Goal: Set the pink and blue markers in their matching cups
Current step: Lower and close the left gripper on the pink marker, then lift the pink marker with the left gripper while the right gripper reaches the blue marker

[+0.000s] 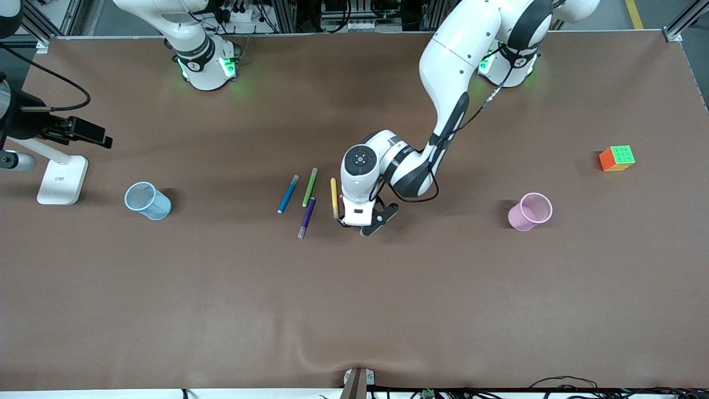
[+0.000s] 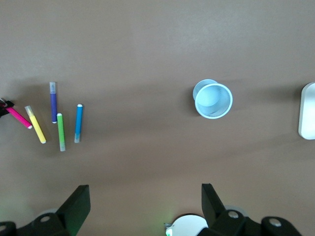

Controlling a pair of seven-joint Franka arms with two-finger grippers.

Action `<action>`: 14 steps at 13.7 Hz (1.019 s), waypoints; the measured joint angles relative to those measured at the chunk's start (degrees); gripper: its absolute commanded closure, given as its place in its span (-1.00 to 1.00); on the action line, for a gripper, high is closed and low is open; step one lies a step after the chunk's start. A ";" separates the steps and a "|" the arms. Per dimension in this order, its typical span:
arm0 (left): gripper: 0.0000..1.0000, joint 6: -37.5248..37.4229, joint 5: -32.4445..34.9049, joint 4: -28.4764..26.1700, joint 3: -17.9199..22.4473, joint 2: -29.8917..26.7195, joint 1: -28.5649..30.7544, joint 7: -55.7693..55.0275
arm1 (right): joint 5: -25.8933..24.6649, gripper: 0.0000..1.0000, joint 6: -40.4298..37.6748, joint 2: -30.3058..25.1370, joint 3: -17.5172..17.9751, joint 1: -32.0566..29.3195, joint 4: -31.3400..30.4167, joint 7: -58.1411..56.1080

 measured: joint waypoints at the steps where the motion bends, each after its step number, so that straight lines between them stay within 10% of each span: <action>1: 0.66 0.00 0.01 0.01 0.07 0.00 -0.01 0.18 | 0.45 -1.00 0.00 0.00 0.02 0.61 0.00 1.46; 14: 0.80 -8.72 0.40 1.38 3.55 -5.89 2.84 5.28 | 2.09 -1.00 2.46 3.71 0.24 10.51 -0.09 12.75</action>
